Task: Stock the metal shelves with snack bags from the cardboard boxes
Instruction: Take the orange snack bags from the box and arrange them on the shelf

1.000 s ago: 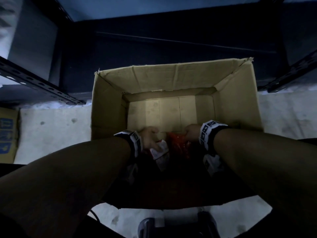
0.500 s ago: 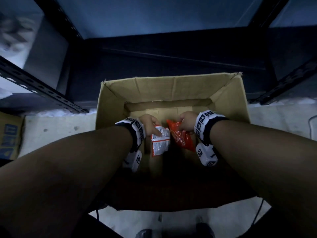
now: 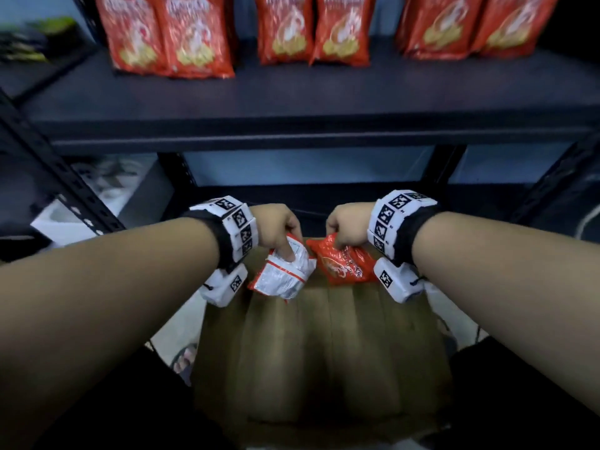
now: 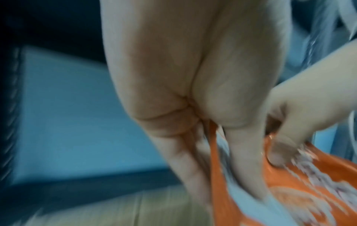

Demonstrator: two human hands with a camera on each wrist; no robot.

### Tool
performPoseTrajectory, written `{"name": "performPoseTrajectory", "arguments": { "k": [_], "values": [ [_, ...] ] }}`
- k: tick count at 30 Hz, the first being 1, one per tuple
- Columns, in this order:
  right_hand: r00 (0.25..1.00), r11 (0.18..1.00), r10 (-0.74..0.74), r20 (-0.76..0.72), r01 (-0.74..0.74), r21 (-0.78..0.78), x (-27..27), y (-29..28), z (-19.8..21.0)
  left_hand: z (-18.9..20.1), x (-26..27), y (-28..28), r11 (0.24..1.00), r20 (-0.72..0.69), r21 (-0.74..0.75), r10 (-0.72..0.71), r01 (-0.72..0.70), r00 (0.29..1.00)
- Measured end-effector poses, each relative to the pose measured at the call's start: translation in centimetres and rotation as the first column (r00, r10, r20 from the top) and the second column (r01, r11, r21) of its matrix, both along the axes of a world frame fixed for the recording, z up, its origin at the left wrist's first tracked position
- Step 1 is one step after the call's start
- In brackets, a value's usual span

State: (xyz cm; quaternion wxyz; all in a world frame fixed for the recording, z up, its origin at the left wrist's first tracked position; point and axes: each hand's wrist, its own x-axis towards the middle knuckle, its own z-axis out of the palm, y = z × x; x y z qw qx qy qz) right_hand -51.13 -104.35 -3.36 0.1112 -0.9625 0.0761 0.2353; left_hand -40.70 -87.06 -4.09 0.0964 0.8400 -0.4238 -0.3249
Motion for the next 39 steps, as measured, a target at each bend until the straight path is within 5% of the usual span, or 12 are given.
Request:
{"name": "performPoseTrajectory", "arguments": {
  "k": [7, 19, 29, 36, 39],
  "values": [
    [0.975, 0.996, 0.021, 0.223, -0.039, 0.076, 0.4, -1.3, 10.2, 10.8, 1.7, 1.3, 0.95, 0.082, -0.311, 0.072, -0.043, 0.994],
    [0.879, 0.908, -0.121, 0.461, -0.09, 0.409, -1.8, -4.1, 17.7, 17.2, 2.2, 5.5, 0.744, -0.088, -0.622, 0.245, -0.246, 0.965],
    [0.581, 0.627, -0.57, 0.581, -0.15, 0.765, 0.4, -7.6, 20.0, 22.1, 3.6, 3.6, 0.495, -0.176, -0.811, 0.303, -0.312, 0.937],
    [0.306, 0.688, -0.723, 0.62, 0.236, 0.686, 2.5, -10.1, 15.3, 19.2, 4.2, 2.5, 0.497, -0.203, -0.804, 0.284, -0.325, 0.937],
    [0.298, 0.746, -0.663, 0.687, 0.345, 0.57, 2.3, -9.9, 14.5, 18.6, 4.2, 2.3, 0.492, -0.231, -0.798, 0.286, -0.349, 0.93]
  ]
}}
